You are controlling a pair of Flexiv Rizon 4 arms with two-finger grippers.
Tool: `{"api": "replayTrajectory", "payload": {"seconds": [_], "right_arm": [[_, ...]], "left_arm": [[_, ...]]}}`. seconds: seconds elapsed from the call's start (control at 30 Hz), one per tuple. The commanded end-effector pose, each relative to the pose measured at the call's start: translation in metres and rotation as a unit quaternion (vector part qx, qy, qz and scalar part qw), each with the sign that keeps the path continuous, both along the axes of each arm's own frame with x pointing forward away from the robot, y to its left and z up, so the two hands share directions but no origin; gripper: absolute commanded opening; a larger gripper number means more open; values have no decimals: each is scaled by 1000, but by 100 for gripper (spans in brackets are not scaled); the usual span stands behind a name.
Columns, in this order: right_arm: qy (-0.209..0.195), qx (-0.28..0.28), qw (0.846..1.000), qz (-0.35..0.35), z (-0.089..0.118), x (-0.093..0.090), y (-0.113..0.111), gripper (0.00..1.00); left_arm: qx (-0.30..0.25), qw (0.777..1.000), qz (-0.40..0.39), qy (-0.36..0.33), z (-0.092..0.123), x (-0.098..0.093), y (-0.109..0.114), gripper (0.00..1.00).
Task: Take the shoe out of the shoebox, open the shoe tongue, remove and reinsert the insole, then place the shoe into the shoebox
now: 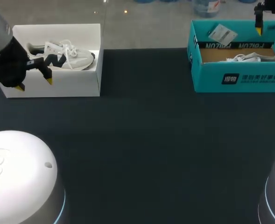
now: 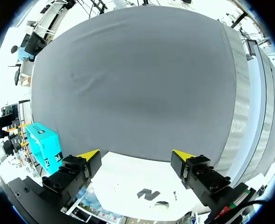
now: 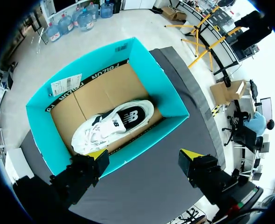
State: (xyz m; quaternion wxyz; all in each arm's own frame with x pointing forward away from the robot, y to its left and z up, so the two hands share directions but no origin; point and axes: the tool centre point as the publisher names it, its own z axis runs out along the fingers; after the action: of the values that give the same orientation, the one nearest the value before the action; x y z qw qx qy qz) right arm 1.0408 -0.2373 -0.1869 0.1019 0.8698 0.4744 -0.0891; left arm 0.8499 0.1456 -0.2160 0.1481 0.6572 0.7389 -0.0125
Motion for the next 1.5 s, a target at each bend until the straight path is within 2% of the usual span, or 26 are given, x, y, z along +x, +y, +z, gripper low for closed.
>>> {"api": "replayTrajectory", "payload": {"seconds": [0.03,0.07,0.13,0.3,0.37,0.43,0.67,0.83,1.2,1.33,1.5], "right_arm": [[-1,0,1000,0,0,0,0,100],[-1,0,1000,0,0,0,0,100],[-1,0,1000,0,0,0,0,100],[-1,0,1000,0,0,0,0,100],[-1,0,1000,0,0,0,0,100],[-1,0,1000,0,0,0,0,100],[-1,0,1000,0,0,0,0,100],[-1,0,1000,0,0,0,0,100],[-1,0,1000,0,0,0,0,100],[-1,0,1000,0,0,0,0,100],[-1,0,1000,0,0,0,0,100]], "left_arm": [[0,1000,0,-2,0,-1,1,100],[0,1000,0,-2,0,-1,1,100],[17,999,-4,-36,5,15,6,100],[67,996,-20,-63,6,68,27,100],[82,995,-29,-44,0,93,36,100],[94,993,-54,-37,-4,110,41,100],[85,995,-46,23,-15,177,60,100],[104,993,-43,33,-20,218,69,100],[111,991,-15,75,-50,288,108,100],[111,991,-4,79,-55,311,128,100],[118,989,4,87,-63,333,142,100]]}}
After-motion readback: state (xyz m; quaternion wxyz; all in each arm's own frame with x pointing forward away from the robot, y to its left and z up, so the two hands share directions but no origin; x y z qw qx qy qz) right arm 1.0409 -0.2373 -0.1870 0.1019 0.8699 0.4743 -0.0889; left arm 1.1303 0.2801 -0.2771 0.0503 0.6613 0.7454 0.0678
